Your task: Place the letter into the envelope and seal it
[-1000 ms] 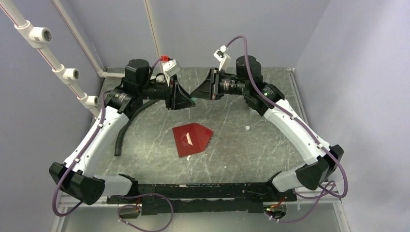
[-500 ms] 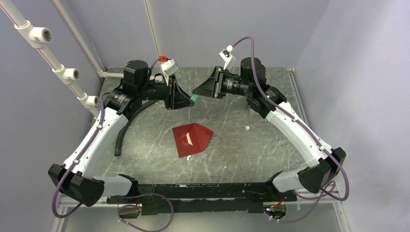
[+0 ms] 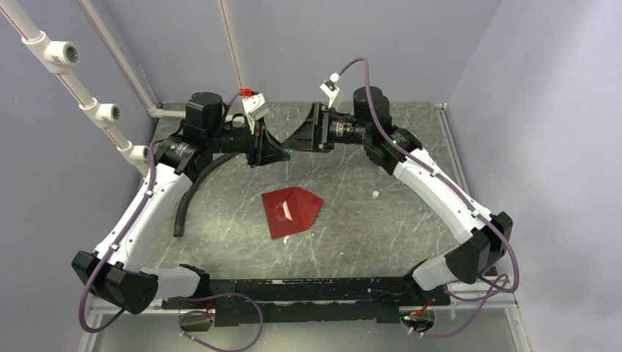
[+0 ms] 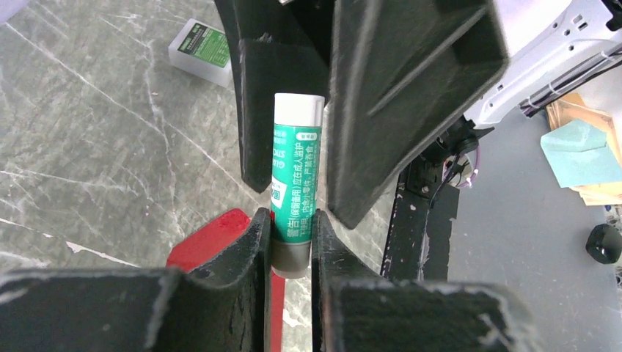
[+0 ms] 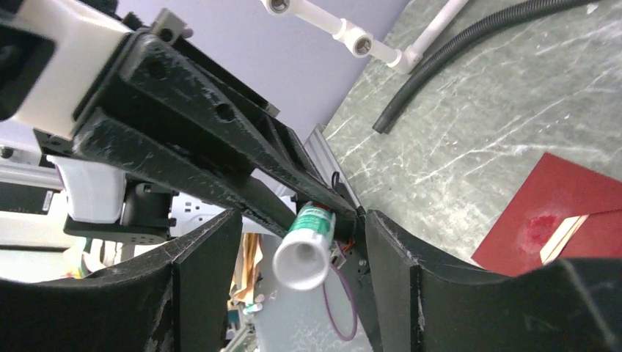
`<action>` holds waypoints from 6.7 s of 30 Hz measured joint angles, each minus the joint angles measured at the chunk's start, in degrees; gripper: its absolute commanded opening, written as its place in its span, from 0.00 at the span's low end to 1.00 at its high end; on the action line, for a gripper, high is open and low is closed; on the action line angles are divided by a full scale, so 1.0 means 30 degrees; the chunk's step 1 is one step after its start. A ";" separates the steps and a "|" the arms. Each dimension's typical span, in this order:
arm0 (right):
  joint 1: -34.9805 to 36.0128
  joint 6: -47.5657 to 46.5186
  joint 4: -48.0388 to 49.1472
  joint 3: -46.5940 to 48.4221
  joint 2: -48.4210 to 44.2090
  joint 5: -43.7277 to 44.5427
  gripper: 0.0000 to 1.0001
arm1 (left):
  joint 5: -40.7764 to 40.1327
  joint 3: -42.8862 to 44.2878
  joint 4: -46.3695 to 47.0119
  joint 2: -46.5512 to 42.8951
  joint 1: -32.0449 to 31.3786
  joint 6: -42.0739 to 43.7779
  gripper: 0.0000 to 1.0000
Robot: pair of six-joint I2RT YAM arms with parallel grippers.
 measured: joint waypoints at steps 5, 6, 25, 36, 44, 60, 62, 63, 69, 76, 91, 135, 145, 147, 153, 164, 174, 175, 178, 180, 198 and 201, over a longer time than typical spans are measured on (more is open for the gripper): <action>0.0007 0.0328 -0.0102 0.0015 0.0554 -0.0306 0.42 | -0.0124 0.0554 -0.0925 0.0277 0.0007 0.1180 0.02; 0.0007 0.0393 -0.0117 0.0036 0.0590 -0.0306 0.39 | -0.0168 0.0554 -0.1115 0.0284 0.0015 0.1406 0.03; 0.0226 0.0488 -0.1443 0.1632 0.2280 -0.0459 0.32 | -0.1617 0.1384 -0.2710 0.0692 0.0036 0.3410 0.02; 0.0321 0.0117 -0.1574 0.1734 0.2382 -0.0291 0.00 | -0.3424 0.1348 -0.2579 0.0372 -0.0153 0.2769 0.39; 0.0197 0.0765 -0.0940 0.1122 0.2040 -0.0146 0.00 | -0.3752 0.0583 -0.2091 -0.0255 -0.0138 0.2339 0.36; -0.0277 0.2033 0.0517 0.0211 0.1406 -0.0736 0.03 | -0.3118 0.0481 -0.1377 -0.0364 -0.0066 0.2346 0.39; -0.0277 0.2040 0.0561 0.0211 0.1406 -0.0831 0.03 | -0.3089 0.0481 -0.1319 -0.0342 -0.0051 0.2346 0.39; -0.0277 0.2033 0.0568 0.0211 0.1406 -0.0845 0.04 | -0.3060 0.0481 -0.1297 -0.0313 -0.0044 0.2353 0.38; -0.0313 0.2025 0.0612 0.0211 0.1406 -0.0750 0.09 | -0.2550 0.0481 -0.1260 -0.0058 -0.0036 0.2353 0.14; -0.0350 0.2004 0.0612 0.0211 0.1406 -0.0816 0.44 | -0.2222 0.0481 -0.1268 -0.0058 -0.0015 0.2390 0.03; -0.0153 0.1158 -0.0102 0.0211 0.1406 -0.1727 0.45 | -0.2288 0.0415 -0.1020 0.0066 0.0022 0.2419 0.03; -0.0073 -0.2448 -0.1698 -0.0051 0.1355 0.3650 0.00 | -0.4728 -0.1086 -0.1894 -0.1093 0.0073 0.0452 0.83; 0.3038 -0.3796 -0.1581 -0.4728 0.2127 1.2116 0.00 | -0.7606 -0.8276 0.0525 -0.5115 0.0197 -0.5792 0.07; 0.4109 -0.4036 -0.0984 -0.5821 0.2288 1.3340 0.00 | -0.8393 -0.9442 0.1260 -0.4889 0.0408 -0.7271 0.03; 0.7497 -0.6069 0.1668 -0.7970 0.2616 1.7012 0.00 | -0.8947 -1.0346 0.2980 -0.1858 0.2331 -1.1162 0.02; 0.8612 -0.7774 0.2623 -0.6550 0.6390 1.8782 0.00 | -0.6768 -0.9398 0.4605 0.5246 0.3891 -1.3107 0.03; 0.8830 -0.8378 0.1902 -0.5537 0.7548 1.8411 0.00 | -0.5901 -0.9398 0.5982 0.8823 0.3956 -1.3588 0.03; 0.8816 -0.8415 0.1909 -0.5348 0.7745 1.8309 0.00 | -0.5901 -0.9398 0.5996 0.8998 0.3956 -1.3580 0.02; 0.8816 -0.8553 0.1902 -0.5064 0.8393 1.7937 0.00 | -0.5974 -0.9398 0.5996 0.9428 0.3956 -1.3478 0.02; 0.8816 -0.8582 0.1836 -0.5064 0.8772 1.7821 0.00 | -0.6091 -0.9398 0.5967 0.9588 0.3956 -1.3420 0.02; 0.8429 -0.8553 0.0889 -0.3621 1.0076 1.7886 0.00 | -0.6135 -0.7759 0.3942 1.1468 0.3905 -1.3005 0.03; 0.8189 -0.8568 0.0780 -0.3045 1.0499 1.7901 0.00 | -0.6353 -0.7570 0.3628 1.1519 0.3803 -1.2983 0.02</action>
